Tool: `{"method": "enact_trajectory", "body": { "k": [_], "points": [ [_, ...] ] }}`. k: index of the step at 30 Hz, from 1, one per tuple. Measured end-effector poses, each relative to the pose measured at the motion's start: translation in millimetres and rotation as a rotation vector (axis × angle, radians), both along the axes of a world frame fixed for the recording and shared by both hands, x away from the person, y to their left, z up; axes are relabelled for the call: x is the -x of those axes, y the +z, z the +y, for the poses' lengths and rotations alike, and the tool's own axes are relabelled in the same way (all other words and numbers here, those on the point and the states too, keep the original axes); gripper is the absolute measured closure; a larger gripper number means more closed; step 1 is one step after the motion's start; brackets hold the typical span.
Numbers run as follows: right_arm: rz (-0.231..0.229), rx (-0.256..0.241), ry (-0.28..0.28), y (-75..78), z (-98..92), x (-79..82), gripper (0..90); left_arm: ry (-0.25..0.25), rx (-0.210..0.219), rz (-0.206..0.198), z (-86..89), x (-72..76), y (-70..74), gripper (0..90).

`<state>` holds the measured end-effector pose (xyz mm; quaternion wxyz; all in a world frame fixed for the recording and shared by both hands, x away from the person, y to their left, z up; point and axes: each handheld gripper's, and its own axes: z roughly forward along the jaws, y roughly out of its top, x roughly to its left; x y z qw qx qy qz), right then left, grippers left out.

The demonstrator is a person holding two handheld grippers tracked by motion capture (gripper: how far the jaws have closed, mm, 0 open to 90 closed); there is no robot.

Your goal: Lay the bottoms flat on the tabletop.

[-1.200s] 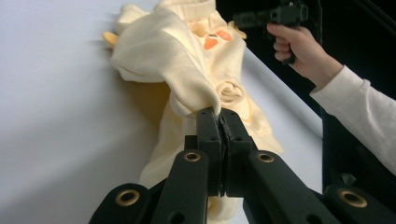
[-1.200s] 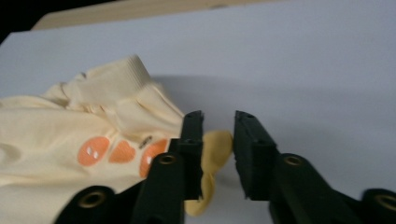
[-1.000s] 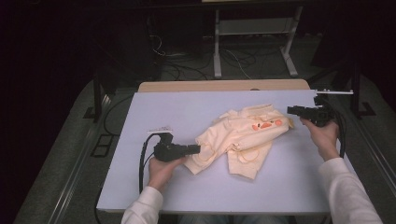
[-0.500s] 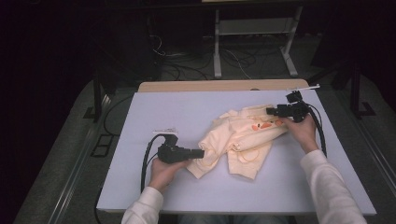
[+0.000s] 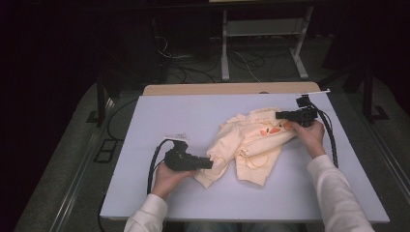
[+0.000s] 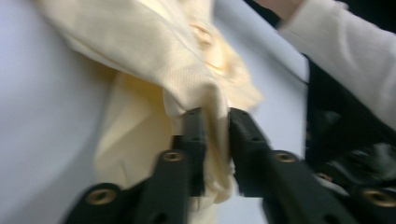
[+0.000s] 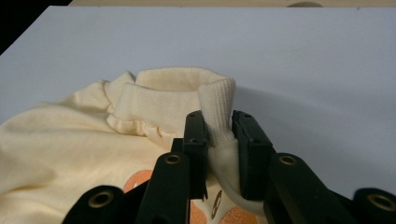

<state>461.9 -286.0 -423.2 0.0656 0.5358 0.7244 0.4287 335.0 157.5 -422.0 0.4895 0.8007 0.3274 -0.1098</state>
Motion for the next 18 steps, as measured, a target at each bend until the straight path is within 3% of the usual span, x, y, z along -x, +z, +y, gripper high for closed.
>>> {"method": "enact_trajectory", "body": {
  "k": [6, 9, 14, 18],
  "points": [
    [-0.031, -0.006, 0.025, 3.4, -2.3, 7.8, 75.2, 0.111, -0.040, -0.095, 7.8, -10.5, 21.8, 43.8],
    [-0.041, -0.004, 0.033, 5.0, -2.2, 10.0, 75.2, 0.138, -0.026, -0.123, 8.3, -23.7, 33.9, 39.1],
    [-0.056, -0.002, 0.039, 8.2, -0.9, 11.9, 75.1, 0.134, -0.044, -0.133, -5.6, -55.1, 48.5, 34.6],
    [-0.063, -0.008, 0.042, 9.9, 0.0, 12.9, 75.2, 0.127, -0.044, -0.117, -20.3, -82.3, 52.0, 32.4]
  ]
}}
